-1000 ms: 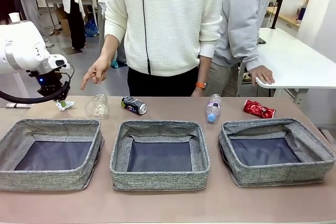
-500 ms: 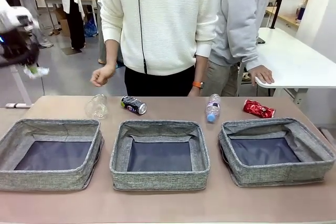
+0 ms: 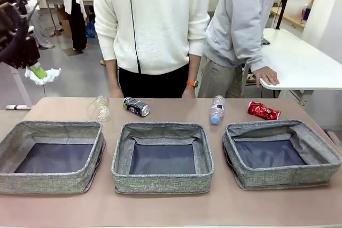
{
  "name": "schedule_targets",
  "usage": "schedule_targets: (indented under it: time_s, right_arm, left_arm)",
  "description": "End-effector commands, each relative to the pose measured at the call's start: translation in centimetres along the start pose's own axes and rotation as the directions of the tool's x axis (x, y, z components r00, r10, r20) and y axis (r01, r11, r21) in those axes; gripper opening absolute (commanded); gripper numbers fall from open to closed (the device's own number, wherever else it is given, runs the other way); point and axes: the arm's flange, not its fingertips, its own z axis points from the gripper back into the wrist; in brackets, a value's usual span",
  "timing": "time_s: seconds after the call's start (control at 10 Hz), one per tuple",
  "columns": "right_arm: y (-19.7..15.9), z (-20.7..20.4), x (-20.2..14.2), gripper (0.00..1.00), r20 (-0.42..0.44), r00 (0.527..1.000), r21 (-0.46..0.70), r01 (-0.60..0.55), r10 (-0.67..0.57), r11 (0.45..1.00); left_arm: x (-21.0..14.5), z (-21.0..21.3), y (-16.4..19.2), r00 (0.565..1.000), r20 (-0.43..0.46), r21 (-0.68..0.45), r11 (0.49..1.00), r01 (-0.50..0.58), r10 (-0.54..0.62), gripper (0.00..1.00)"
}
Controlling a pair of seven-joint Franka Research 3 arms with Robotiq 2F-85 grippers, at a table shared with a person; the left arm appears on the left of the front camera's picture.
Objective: Sort the waste into the appropriate baskets.
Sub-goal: Pick up the waste item pointed out by the person.
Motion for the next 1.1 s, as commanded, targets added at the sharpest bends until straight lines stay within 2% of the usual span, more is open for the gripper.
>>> schedule_targets:
  time_s: [0.0,0.2,0.3,0.7,0.8,0.9,1.0]
  right_arm:
    - [0.1,-0.1,0.3,1.00,0.017,1.000,0.018,-0.026,0.026,1.000]
    - [0.1,-0.1,0.3,1.00,0.017,1.000,0.018,-0.026,0.026,1.000]
    - [0.1,-0.1,0.3,1.00,0.017,1.000,0.018,-0.026,0.026,1.000]
    - [0.1,-0.1,0.3,1.00,0.017,1.000,0.018,-0.026,0.026,1.000]
    - [0.1,-0.1,0.3,1.00,0.017,1.000,0.018,-0.026,0.026,1.000]
    - [0.1,-0.1,0.3,1.00,0.017,1.000,0.018,-0.026,0.026,1.000]
    - [0.1,-0.1,0.3,1.00,0.017,1.000,0.018,-0.026,0.026,1.000]
  left_arm:
    - [-5.2,-1.8,-2.1,0.988,0.153,-0.021,1.000,0.023,-0.020,0.00]
    - [-6.4,-2.1,-2.1,0.970,0.242,-0.056,0.998,0.029,-0.015,0.00]
    - [-5.0,-1.6,-2.4,0.994,0.104,-0.028,0.999,0.021,-0.018,0.00]
    - [-5.0,-1.6,-2.4,0.994,0.104,-0.028,0.999,0.021,-0.018,0.00]
    - [-5.2,-2.3,-2.4,0.992,0.125,-0.030,0.999,0.027,-0.023,0.10]
    - [-3.0,-1.3,-6.1,0.977,0.089,0.060,0.978,-0.198,0.192,0.10]
    - [-1.2,0.3,-11.0,0.983,0.073,0.119,0.977,-0.179,0.171,0.10]
